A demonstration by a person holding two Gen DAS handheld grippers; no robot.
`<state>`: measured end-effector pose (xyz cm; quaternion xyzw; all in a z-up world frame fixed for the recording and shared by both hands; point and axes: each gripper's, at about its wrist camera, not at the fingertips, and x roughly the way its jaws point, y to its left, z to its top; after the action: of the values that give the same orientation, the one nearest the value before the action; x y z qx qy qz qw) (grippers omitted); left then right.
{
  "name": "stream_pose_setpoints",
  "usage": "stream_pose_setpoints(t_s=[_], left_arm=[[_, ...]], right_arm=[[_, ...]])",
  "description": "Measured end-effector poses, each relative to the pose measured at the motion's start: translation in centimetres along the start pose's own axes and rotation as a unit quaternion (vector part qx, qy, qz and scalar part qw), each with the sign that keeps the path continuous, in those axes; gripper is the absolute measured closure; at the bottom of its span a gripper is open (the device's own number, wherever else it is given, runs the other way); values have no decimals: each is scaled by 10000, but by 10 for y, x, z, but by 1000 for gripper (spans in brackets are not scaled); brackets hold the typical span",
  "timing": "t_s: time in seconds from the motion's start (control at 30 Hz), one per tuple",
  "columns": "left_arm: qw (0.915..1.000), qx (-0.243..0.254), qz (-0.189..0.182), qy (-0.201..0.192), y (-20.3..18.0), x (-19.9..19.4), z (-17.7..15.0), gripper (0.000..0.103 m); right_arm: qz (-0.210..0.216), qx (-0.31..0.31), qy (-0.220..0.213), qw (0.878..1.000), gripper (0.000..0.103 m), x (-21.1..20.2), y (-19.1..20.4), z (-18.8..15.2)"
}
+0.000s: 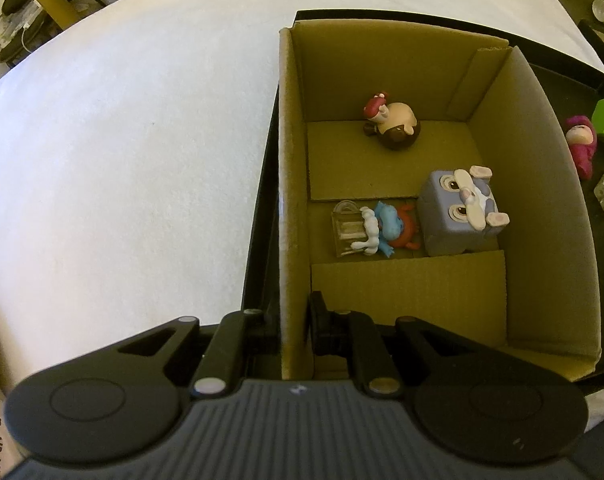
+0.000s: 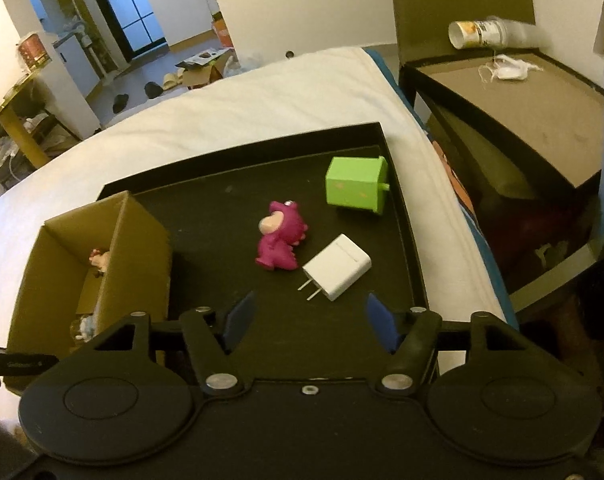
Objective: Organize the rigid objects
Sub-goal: 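Move the right gripper to the white USB charger on the tray, then close the right gripper on the white USB charger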
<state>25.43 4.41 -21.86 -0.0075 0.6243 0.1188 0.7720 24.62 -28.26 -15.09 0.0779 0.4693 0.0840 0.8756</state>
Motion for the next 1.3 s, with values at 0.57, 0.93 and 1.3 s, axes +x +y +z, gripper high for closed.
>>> stream_pose_setpoints(t_s=[0.57,0.93,1.3], left_arm=[[9999,-35,145,55,2,2,3,89],[9998,-31,195,49,3,2,3,88],[9998,-49,194,55,1,1,3,88]], right_arm=[[-173,488,205,9985,41,48,-7,7],[-497,611,234,9966,41,67,-2,15],[-851,458,309,9948,41,85,7,20]])
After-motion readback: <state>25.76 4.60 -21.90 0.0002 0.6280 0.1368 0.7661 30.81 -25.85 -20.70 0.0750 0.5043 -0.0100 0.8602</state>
